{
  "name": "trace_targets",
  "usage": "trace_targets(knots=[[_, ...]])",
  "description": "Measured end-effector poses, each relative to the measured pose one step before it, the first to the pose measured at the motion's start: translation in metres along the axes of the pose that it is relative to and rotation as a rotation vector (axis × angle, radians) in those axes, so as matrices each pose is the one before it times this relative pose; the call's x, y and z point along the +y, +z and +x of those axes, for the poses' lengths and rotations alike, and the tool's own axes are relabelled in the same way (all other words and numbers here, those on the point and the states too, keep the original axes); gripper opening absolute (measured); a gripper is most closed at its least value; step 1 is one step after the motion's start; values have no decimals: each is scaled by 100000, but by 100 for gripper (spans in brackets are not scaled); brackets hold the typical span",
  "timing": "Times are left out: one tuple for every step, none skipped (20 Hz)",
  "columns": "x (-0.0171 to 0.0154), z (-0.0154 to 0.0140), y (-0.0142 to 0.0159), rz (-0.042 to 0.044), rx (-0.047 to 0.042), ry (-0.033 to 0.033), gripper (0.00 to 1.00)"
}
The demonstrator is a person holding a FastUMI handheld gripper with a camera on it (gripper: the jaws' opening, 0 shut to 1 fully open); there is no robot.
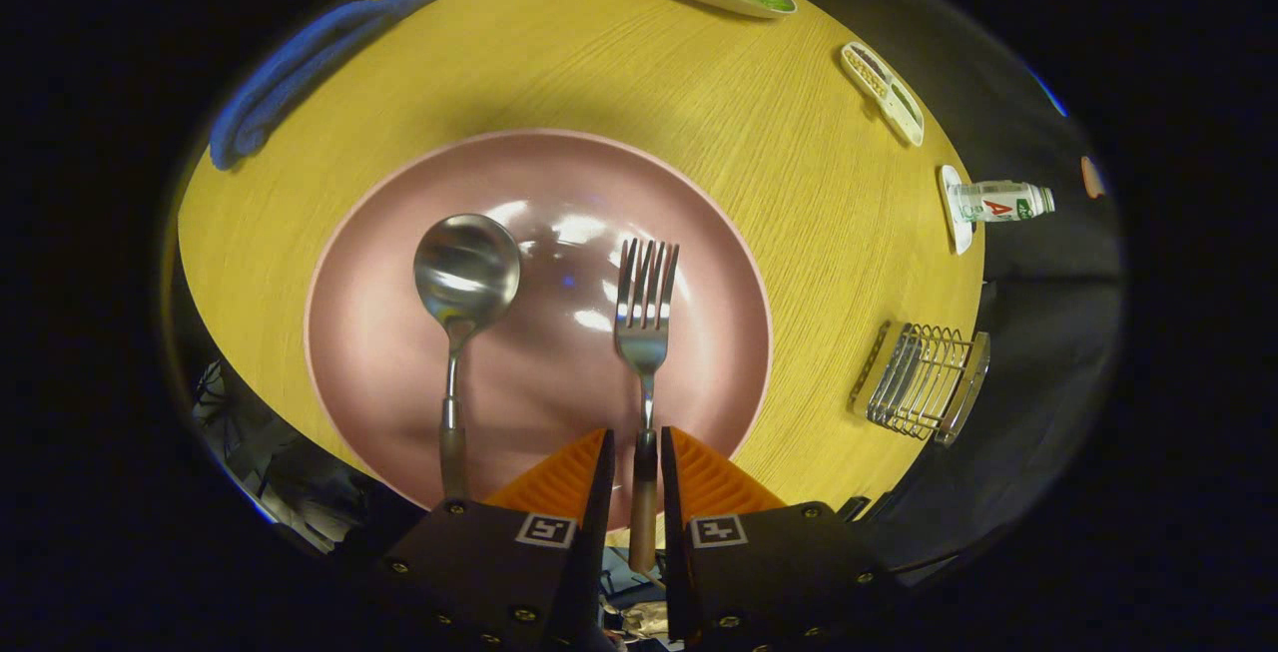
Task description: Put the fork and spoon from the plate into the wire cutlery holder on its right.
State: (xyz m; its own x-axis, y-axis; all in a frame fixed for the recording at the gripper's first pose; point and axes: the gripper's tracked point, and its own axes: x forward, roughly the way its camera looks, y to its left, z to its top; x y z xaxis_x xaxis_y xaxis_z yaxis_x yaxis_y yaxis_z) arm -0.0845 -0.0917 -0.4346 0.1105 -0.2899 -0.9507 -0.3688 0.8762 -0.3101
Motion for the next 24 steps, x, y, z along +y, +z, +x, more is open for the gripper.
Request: trace_targets(knots=[[45,-1246,422,-304,-202,1506,18],[-259,673,-426,887,1257,82,8],[38,-83,-68,1147,1187,-81,8],[133,-141,149,925,-20,437,8],[150,-127,187,328,-1263,1177,8],[12,-16,-3,575,-382,731,2],[-48,-375,-36,1133,385,-597,2],[-16,-406,-21,1234,225,-438,2],[164,-440,-30,1182,-359,139,2],[-243,-393,11,1166,-192,-384,2],[-313,-498,24,956,118,-903,2],[-459,-184,-15,1059,413,-929,2],[-418,-187,-121,1211,458,-958,2],[-514,-369,16,1247,562,-1262,2],[-475,-317,-148,1220,286,-1134,2],[-576,-436,-116,1548,411,-994,2],[-637,-412,-140,1462,372,-1201,2],[-709,-439,-72,1729,528,-929,2],[-610,-362,-124,2234,77,-695,2],[-707,-354,99,2512,-197,-580,2],[-679,-161,164,2418,0,-510,2],[-796,-181,149,1907,176,-555,2],[-852,-186,-64,1648,479,-707,2],[-978,-247,-40,1691,586,-875,2]])
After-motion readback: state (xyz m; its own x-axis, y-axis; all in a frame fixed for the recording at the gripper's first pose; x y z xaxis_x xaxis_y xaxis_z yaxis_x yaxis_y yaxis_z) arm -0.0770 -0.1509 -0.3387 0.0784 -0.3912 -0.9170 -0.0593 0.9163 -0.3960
